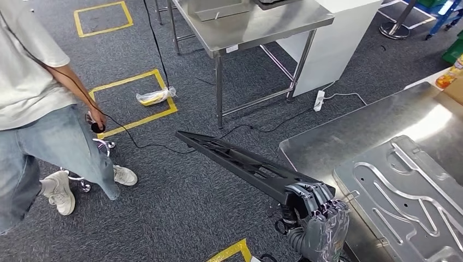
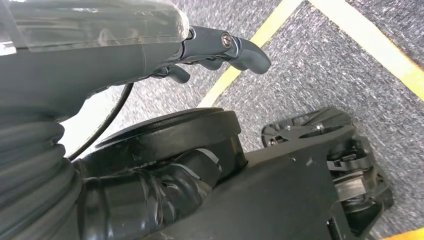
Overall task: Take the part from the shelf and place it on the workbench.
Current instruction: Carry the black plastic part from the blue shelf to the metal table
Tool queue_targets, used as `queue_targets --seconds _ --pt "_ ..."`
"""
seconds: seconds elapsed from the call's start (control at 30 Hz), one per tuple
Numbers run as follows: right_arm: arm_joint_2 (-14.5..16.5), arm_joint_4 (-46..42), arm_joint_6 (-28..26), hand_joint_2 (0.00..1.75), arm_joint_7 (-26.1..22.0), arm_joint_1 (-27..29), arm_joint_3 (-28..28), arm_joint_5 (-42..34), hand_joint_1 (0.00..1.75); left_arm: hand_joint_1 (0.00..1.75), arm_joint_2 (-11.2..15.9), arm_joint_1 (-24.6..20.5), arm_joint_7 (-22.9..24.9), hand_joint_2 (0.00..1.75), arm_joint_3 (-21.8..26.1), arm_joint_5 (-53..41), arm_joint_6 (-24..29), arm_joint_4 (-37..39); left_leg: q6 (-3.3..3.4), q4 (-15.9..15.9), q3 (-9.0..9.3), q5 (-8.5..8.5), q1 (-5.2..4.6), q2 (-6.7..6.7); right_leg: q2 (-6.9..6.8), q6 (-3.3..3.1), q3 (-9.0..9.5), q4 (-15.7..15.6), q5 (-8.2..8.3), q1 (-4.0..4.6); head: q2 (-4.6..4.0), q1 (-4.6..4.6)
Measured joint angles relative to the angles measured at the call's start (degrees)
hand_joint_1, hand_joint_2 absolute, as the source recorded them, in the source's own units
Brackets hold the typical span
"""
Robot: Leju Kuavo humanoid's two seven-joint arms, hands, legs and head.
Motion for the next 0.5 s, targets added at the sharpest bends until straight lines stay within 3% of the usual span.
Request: queue_targets --seconds 0.07,0.13,0.2,0.23,0.27,0.3,0.37,0.4,0.43,0.5 --pt "0.02 -0.05 0.0 1.75 0.0 -0.07 0.06 -0.75 1.75 0.0 0.01 -0.1 0.0 1.75 0.0 -0.1 -0.07 0.0 -0.5 0.0 0.33 -0.35 -0.07 0.56 1.14 -0.53 -0.1 -0.38 0.15 -0.19 0.0 -0.01" --pt "0.07 -0.16 0.0 1.75 -0.01 -0.47 0.1 -1.79 1.75 0.0 0.04 -0.06 -0.02 1.75 0.0 -0.26 -0.11 0.0 -1.0 2.2 -0.44 -2.07 0.08 -1.49 2.27 -1.21 0.1 -0.87 0.42 -0.64 0.0 -0.02" --pt "0.1 -0.26 0.0 1.75 -0.02 -1.21 0.13 -3.11 1.75 0.0 0.07 -0.16 -0.1 1.75 0.0 -0.4 -0.13 -0.01 -1.32 8.54 -3.35 -5.4 0.25 -4.12 3.36 -1.69 0.14 -0.99 0.54 -0.82 0.0 -0.03" --pt "0.11 -0.28 0.0 1.75 -0.02 -1.58 0.14 -3.8 1.75 0.0 0.07 -0.35 -0.15 1.75 0.0 -0.43 -0.14 -0.01 -1.45 12.16 -5.06 -6.82 0.26 -4.58 3.97 -1.81 0.12 -0.93 0.54 -0.8 0.0 -0.03" --pt "0.11 -0.3 0.0 1.75 -0.02 -1.9 0.13 -4.5 1.75 0.0 0.07 -0.53 -0.18 1.75 0.0 -0.44 -0.16 -0.02 -1.57 14.7 -6.26 -7.35 0.27 -4.76 4.67 -1.84 0.12 -0.83 0.52 -0.8 0.0 -0.03" --pt "0.11 -0.31 0.0 1.75 -0.02 -2.23 0.12 -5.13 1.75 0.0 0.08 -0.64 -0.2 1.75 0.0 -0.48 -0.2 -0.02 -1.65 15.42 -6.67 -6.76 0.31 -4.83 5.47 -1.84 0.12 -0.68 0.49 -0.8 0.0 -0.03" --pt "0.11 -0.31 0.0 1.75 -0.02 -2.97 0.09 -6.27 1.75 0.0 0.08 -0.59 -0.15 1.75 0.0 -0.65 -0.28 -0.01 -1.67 11.01 -4.94 -2.8 0.5 -5.23 7.15 -1.73 0.11 -0.26 0.37 -0.89 0.0 -0.03" --pt "0.11 -0.31 0.0 1.75 -0.02 -3.35 0.05 -6.87 1.75 0.0 0.09 -0.48 -0.12 1.75 0.0 -0.8 -0.33 -0.01 -1.62 7.71 -3.59 -1.04 0.66 -6.28 7.94 -1.56 0.03 -0.03 0.29 -0.97 0.0 -0.02" --pt "0.12 -0.31 0.0 1.75 -0.02 -3.76 -0.03 -7.44 1.75 0.0 0.08 -0.41 -0.04 1.75 0.0 -0.94 -0.39 0.0 -1.58 4.75 -2.47 0.11 0.79 -7.53 8.67 -1.29 -0.17 0.32 0.23 -0.98 0.0 -0.04" --pt "0.23 -0.28 -0.01 1.75 -0.01 -4.64 -0.4 -8.69 1.75 0.0 0.03 -0.46 0.73 1.75 0.0 -1.21 -0.31 0.0 -1.17 2.07 -1.59 0.22 0.79 -9.41 9.8 -0.52 -0.87 0.71 0.42 -1.11 0.0 -0.08"
